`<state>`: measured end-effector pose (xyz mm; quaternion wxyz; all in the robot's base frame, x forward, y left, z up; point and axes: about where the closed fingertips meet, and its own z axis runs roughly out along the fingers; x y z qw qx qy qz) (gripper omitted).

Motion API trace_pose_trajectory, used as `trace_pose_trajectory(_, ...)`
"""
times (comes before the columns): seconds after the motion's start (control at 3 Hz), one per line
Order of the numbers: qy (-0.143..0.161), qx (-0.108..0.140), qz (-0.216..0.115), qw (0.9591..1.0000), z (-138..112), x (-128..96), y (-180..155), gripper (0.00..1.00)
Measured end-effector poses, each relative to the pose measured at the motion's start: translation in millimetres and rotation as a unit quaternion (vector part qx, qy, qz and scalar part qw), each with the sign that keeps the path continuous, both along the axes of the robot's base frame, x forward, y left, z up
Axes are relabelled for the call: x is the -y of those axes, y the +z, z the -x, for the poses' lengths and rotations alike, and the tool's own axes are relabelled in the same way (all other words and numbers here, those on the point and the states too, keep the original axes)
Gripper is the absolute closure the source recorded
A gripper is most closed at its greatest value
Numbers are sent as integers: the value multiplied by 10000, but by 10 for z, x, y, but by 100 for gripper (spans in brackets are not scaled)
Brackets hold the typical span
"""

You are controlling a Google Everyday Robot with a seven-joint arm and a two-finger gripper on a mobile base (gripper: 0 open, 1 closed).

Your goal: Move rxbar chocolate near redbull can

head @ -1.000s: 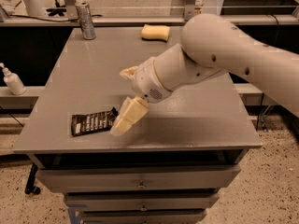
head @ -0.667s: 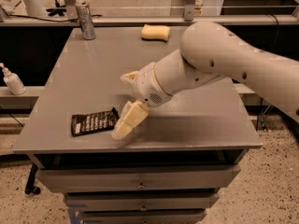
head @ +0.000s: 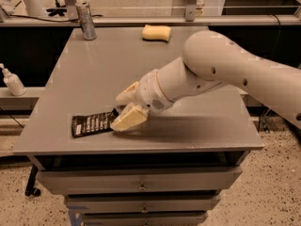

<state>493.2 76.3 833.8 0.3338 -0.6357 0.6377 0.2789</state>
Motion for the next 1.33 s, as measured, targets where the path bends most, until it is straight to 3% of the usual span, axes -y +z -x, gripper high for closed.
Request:
trace_pose_trajectory(0.67,-258,-150,92,9995,22,167,-30,87)
trace_pose_trajectory(1.0,-345,-232,171,9990,62,229,-51,100)
trace_pose_trajectory(1.33,-487,-230,251,9982,15,319,19,100)
